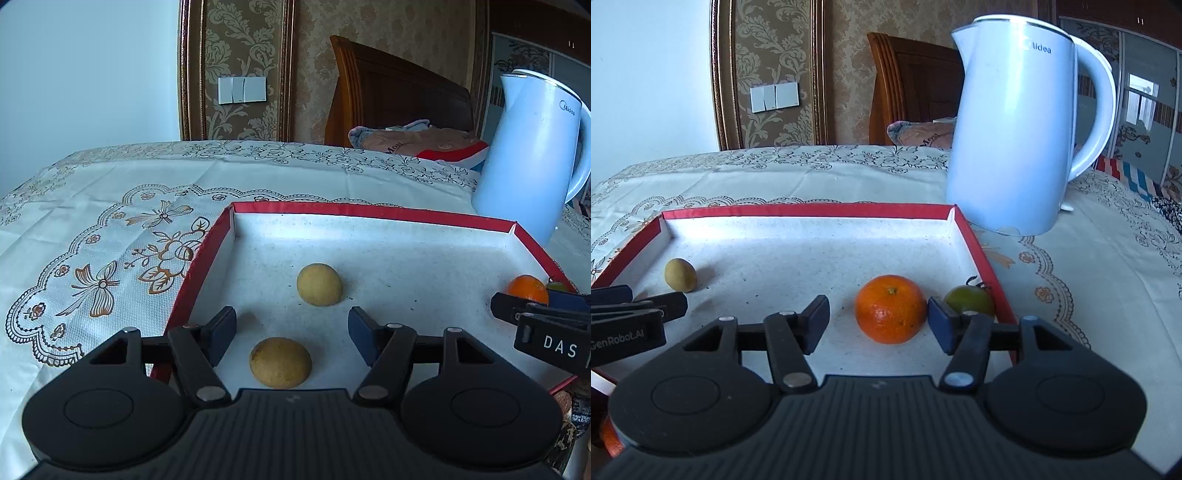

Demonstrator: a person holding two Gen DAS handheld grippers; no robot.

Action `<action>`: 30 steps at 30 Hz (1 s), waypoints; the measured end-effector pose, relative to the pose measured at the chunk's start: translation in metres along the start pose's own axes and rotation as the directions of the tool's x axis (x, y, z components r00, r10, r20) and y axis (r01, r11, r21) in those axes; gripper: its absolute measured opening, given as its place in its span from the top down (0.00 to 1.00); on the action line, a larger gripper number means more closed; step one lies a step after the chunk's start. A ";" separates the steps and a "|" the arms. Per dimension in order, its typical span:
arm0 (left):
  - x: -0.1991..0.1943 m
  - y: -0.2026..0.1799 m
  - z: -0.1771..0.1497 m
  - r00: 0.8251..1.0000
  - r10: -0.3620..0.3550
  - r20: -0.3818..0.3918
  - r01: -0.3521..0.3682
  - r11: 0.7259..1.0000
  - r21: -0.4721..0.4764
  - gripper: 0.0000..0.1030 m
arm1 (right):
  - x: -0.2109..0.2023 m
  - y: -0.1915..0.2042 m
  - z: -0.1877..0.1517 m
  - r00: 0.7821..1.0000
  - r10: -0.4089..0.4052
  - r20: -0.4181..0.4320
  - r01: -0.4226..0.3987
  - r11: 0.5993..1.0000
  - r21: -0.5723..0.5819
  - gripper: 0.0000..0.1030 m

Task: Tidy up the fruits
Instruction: 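Open the right gripper to release the orange while the left gripper releases the brown fruit, then withdraw both open grippers out of the tray toward the produce beside it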

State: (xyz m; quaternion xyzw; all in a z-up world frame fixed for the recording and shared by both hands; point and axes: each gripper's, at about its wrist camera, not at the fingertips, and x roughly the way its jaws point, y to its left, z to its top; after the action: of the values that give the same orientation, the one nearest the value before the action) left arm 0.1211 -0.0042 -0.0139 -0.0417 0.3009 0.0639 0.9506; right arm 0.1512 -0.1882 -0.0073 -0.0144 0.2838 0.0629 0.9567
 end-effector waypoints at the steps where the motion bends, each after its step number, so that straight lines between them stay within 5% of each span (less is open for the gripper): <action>1: 0.000 0.000 0.000 1.000 0.001 0.001 -0.001 1.000 -0.001 0.35 | -0.001 0.000 0.000 1.000 -0.001 0.003 0.001 1.000 -0.001 0.45; 15: -0.011 0.002 -0.003 0.999 0.002 0.038 -0.002 1.000 -0.003 0.28 | -0.012 -0.006 -0.006 0.999 0.034 0.017 -0.034 0.999 0.030 0.34; 26: -0.022 0.003 -0.009 0.999 -0.014 0.046 0.014 1.000 -0.001 0.28 | -0.030 -0.007 -0.014 0.996 0.023 0.083 -0.025 0.999 0.033 0.07; 30: -0.025 0.006 -0.009 0.999 -0.012 0.052 0.013 1.000 -0.013 0.28 | -0.037 -0.012 -0.014 0.992 -0.009 0.124 0.004 0.999 0.046 0.06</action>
State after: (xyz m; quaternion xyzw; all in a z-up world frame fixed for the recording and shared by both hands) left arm 0.0946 -0.0020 -0.0072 -0.0485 0.2754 0.0611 0.9582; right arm 0.1144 -0.2047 0.0012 0.0106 0.2250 0.0540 0.9728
